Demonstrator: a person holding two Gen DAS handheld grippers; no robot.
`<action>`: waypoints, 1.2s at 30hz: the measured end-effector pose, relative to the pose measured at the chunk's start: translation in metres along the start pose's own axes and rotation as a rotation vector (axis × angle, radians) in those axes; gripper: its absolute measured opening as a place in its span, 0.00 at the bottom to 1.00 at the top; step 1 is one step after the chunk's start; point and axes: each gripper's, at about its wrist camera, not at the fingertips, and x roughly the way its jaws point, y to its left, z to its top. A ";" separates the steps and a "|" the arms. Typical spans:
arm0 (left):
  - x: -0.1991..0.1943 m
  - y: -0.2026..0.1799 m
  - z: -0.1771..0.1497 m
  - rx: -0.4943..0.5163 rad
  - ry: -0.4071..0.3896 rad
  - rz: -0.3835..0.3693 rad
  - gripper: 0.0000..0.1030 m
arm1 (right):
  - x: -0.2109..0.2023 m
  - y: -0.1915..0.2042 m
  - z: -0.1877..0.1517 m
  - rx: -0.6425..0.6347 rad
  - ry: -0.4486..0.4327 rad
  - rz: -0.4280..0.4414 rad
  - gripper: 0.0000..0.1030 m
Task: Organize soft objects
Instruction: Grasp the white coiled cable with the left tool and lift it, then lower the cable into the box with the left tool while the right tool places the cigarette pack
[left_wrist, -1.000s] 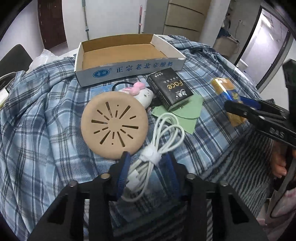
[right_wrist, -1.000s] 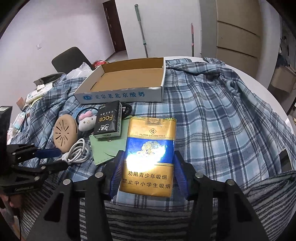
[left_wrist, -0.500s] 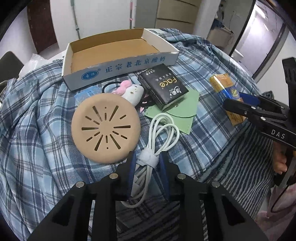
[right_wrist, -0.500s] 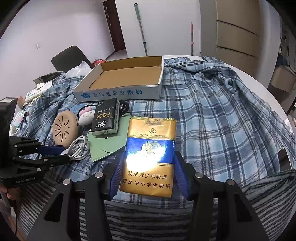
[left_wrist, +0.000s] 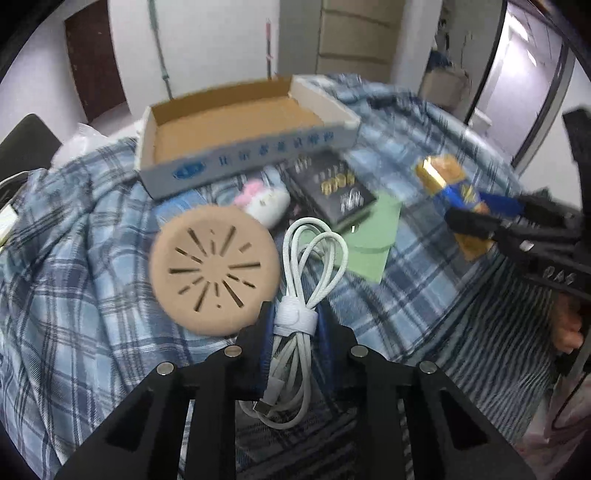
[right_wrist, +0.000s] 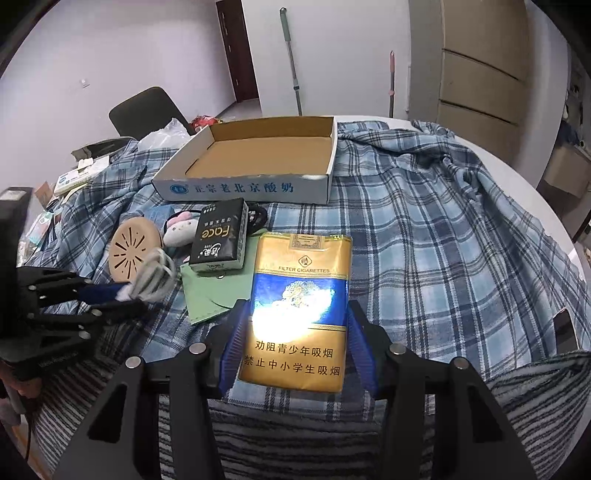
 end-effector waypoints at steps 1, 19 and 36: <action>-0.010 0.001 0.001 -0.019 -0.032 -0.002 0.23 | -0.002 0.000 0.000 0.001 -0.007 -0.001 0.49; -0.153 -0.002 0.061 -0.153 -0.485 0.162 0.23 | -0.094 0.035 0.080 -0.109 -0.393 -0.008 0.50; -0.176 0.032 0.161 -0.195 -0.669 0.178 0.23 | -0.116 0.040 0.195 -0.061 -0.626 -0.014 0.50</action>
